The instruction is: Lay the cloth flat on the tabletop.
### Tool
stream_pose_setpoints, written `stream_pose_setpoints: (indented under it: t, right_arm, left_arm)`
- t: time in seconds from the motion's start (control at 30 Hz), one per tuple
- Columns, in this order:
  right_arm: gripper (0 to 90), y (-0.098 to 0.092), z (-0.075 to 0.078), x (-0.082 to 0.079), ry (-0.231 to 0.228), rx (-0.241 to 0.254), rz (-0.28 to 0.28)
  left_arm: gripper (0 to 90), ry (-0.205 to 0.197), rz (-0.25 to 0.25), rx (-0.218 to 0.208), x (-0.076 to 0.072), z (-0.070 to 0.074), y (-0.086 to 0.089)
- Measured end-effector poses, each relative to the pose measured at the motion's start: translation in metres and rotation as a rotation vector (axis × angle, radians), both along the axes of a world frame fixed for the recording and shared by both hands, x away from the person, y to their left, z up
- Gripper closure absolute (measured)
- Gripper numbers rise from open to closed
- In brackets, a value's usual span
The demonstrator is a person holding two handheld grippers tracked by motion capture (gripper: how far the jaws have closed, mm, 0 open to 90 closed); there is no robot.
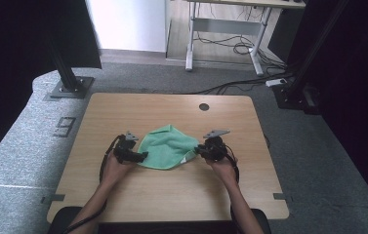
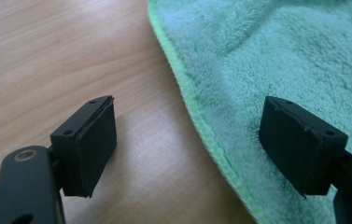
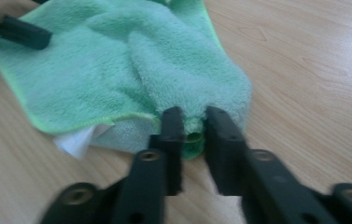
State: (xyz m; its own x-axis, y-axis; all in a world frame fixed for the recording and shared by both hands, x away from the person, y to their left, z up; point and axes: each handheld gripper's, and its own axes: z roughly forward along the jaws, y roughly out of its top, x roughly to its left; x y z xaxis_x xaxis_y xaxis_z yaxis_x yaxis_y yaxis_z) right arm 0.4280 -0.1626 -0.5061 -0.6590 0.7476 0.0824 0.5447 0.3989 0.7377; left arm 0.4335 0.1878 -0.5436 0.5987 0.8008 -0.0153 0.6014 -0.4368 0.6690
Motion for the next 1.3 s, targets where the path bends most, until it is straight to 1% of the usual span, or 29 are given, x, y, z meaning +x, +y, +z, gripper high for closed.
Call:
stream_pose_setpoints:
  t: [0.03, 0.17, 0.23, 0.27, 0.3, 0.33, 0.37, 0.4, 0.43, 0.57, 0.63, 0.7, 0.77, 0.8, 0.83, 0.9, 0.93, 1.03, 1.1, 1.2, 1.3]
  right_arm:
    - [82.2, 0.000, -0.001, 0.003, 0.000, -0.002, -0.006]
    - [82.7, -0.002, 0.004, 0.015, -0.017, -0.010, -0.040]
    - [77.8, -0.004, 0.007, 0.020, -0.029, -0.019, -0.058]
    - [75.2, -0.005, 0.009, 0.021, -0.032, -0.025, -0.070]
    - [75.2, -0.005, 0.009, 0.021, -0.032, -0.025, -0.070]
    - [72.2, -0.007, 0.012, 0.021, -0.033, -0.017, -0.068]
    - [64.6, -0.007, 0.015, 0.017, -0.035, -0.006, -0.058]
    - [62.2, -0.007, 0.015, 0.015, -0.033, -0.007, -0.053]
    - [59.6, -0.006, 0.015, 0.013, -0.033, -0.008, -0.046]
    - [50.5, -0.003, 0.006, 0.002, -0.012, -0.022, -0.018]
    - [47.2, -0.002, -0.002, -0.004, -0.005, -0.038, -0.018]
    - [44.2, -0.001, -0.011, -0.010, 0.006, -0.051, -0.021]
    - [42.6, -0.001, -0.019, -0.016, 0.010, -0.070, -0.033]
    - [41.7, -0.002, -0.024, -0.019, 0.011, -0.082, -0.038]
    - [41.4, -0.002, -0.027, -0.020, 0.018, -0.094, -0.042]
    - [41.4, -0.003, -0.030, -0.023, 0.026, -0.117, -0.049]
    - [41.0, -0.002, -0.032, -0.024, 0.027, -0.136, -0.050]
    - [41.2, -0.003, -0.034, -0.028, 0.018, -0.137, -0.053]
    - [40.5, -0.004, -0.034, -0.034, 0.015, -0.134, -0.064]
    - [39.8, -0.006, -0.035, -0.038, 0.018, -0.128, -0.069]
    - [39.3, -0.009, -0.036, -0.042, 0.025, -0.111, -0.075]
  left_arm:
    - [19.5, -0.003, -0.001, 0.000, -0.002, 0.000, 0.000]
    - [20.0, 0.006, -0.027, 0.009, -0.014, 0.001, -0.005]
    - [20.3, 0.014, -0.041, 0.015, -0.021, 0.002, -0.009]
    - [20.3, 0.021, -0.056, 0.018, -0.026, 0.002, -0.012]
    - [20.2, 0.021, -0.056, 0.018, -0.026, 0.002, -0.012]
    - [20.2, 0.031, -0.079, 0.018, -0.030, 0.003, -0.015]
    - [19.3, 0.030, -0.106, 0.015, -0.034, 0.005, -0.018]
    - [18.5, 0.025, -0.114, 0.017, -0.035, 0.007, -0.019]
    - [18.2, 0.015, -0.115, 0.008, -0.034, 0.009, -0.021]
    - [18.2, -0.007, -0.088, -0.005, -0.022, 0.018, -0.021]
    - [18.2, -0.013, -0.072, 0.008, -0.014, 0.019, -0.021]
    - [18.3, -0.011, -0.054, 0.027, -0.007, 0.016, -0.020]
    - [18.3, 0.009, -0.039, 0.045, -0.003, 0.010, -0.019]
    - [18.4, 0.019, -0.039, 0.058, -0.004, 0.007, -0.019]
    - [18.5, 0.021, -0.040, 0.057, -0.005, 0.005, -0.019]
    - [20.2, 0.042, -0.040, 0.027, -0.008, 0.004, -0.017]
    - [19.9, 0.044, -0.047, 0.036, -0.009, 0.005, -0.018]
    - [19.0, 0.036, -0.053, 0.045, -0.010, 0.007, -0.019]
    - [19.0, 0.015, -0.048, 0.037, -0.001, 0.015, -0.022]
    - [18.6, -0.010, -0.042, 0.048, 0.013, 0.022, -0.030]
    - [17.9, -0.014, -0.046, 0.067, 0.032, 0.025, -0.043]
